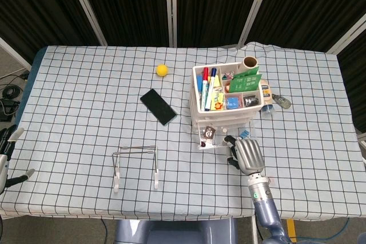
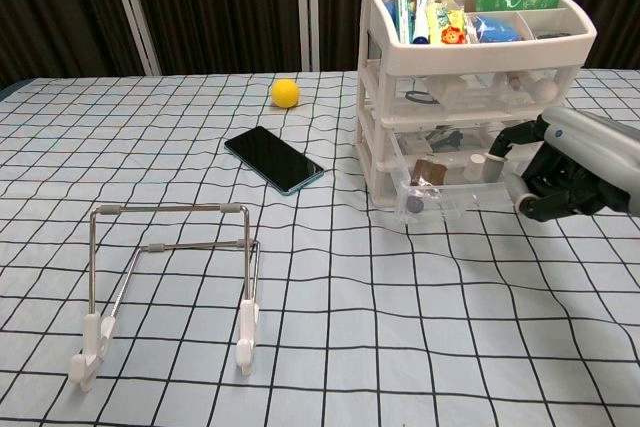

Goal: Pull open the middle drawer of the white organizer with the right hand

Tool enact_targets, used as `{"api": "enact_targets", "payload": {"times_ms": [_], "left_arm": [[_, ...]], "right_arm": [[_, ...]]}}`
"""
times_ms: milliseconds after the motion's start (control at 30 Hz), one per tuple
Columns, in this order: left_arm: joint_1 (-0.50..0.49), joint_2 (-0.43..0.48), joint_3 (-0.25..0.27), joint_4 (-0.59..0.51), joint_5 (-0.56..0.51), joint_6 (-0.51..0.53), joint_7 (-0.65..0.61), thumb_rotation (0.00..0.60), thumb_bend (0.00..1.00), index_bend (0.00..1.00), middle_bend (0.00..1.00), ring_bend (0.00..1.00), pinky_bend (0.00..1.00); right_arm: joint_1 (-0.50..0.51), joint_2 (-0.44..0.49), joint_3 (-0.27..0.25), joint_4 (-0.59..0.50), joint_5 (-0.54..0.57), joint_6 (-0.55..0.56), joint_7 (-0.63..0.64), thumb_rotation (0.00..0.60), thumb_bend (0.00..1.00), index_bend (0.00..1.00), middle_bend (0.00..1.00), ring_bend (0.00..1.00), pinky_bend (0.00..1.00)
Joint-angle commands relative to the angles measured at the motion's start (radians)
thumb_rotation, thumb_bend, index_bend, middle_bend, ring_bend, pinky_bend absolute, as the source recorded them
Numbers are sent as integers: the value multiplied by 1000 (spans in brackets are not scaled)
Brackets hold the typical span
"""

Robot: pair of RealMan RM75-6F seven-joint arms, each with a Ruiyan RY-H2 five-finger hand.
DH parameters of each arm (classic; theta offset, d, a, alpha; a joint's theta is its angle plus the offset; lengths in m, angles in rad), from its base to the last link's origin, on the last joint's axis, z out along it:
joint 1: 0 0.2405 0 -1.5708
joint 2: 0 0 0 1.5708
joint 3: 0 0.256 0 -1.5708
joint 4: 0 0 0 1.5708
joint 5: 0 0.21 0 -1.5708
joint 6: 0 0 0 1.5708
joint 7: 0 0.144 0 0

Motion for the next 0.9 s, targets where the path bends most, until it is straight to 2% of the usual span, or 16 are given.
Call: {"api": "enact_targets", "payload": {"times_ms": [33, 900], "left_arm": [[0, 0, 0, -1, 1, -1, 2, 600, 0, 0, 0, 0, 0], [0, 1, 2, -7, 1, 0, 10, 600, 0, 0, 0, 0, 0]], "right_arm": [[-7, 9, -9, -12, -1, 3, -10, 600, 557, 513, 957, 955, 797], [-51, 44, -53, -70, -35, 29, -33, 600, 557, 524, 957, 954, 797]]}}
